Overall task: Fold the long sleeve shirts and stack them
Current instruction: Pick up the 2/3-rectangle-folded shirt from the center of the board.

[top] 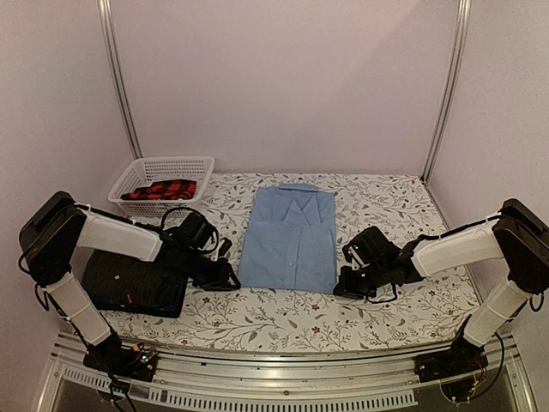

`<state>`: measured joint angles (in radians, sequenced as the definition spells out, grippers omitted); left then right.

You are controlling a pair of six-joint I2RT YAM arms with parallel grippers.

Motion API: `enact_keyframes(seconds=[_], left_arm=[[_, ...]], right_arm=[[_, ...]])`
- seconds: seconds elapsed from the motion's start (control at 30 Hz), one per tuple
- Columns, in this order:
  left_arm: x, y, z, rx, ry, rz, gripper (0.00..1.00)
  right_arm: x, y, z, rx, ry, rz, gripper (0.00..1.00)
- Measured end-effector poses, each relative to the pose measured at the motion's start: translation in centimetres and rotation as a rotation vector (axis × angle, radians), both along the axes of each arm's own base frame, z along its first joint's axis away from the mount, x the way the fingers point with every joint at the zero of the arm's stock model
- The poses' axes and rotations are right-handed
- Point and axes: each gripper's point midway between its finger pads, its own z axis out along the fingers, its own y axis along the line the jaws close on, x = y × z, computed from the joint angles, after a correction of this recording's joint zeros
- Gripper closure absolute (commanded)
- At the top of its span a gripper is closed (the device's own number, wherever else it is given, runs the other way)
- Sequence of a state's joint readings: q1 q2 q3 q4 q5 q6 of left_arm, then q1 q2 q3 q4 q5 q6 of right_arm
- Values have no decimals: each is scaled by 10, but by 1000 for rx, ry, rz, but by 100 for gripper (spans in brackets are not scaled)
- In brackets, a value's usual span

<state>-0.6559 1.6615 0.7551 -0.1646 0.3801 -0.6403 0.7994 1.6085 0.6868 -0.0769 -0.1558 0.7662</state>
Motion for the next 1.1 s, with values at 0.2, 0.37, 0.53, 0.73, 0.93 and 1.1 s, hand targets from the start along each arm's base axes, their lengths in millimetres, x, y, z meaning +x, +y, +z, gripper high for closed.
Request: enact_keyframes(seconds=[0.2,0.37,0.53,0.73,0.93,1.1], left_arm=[[6,-5,-1,-12,-13,1,76],[7,-5,-2,-9,-14,8,84],[8,-5,-5,-2,-8,20,100],[4,-8,-5,-5,7,23,100],[-13,-19,12,-4,-16,-9,100],[-37,-25,51,-29,-94,-30,100]], right_arm=[[0,0,0,-1,-2,0,100],[0,0,0,-1,-3,2,100],[1,-1,0,-6,-9,7,100],[-2,-4,5,-1,-26,15,100],[-26,-11,15,15,-51,42,100],[-53,-1,29,21,-75,83,100]])
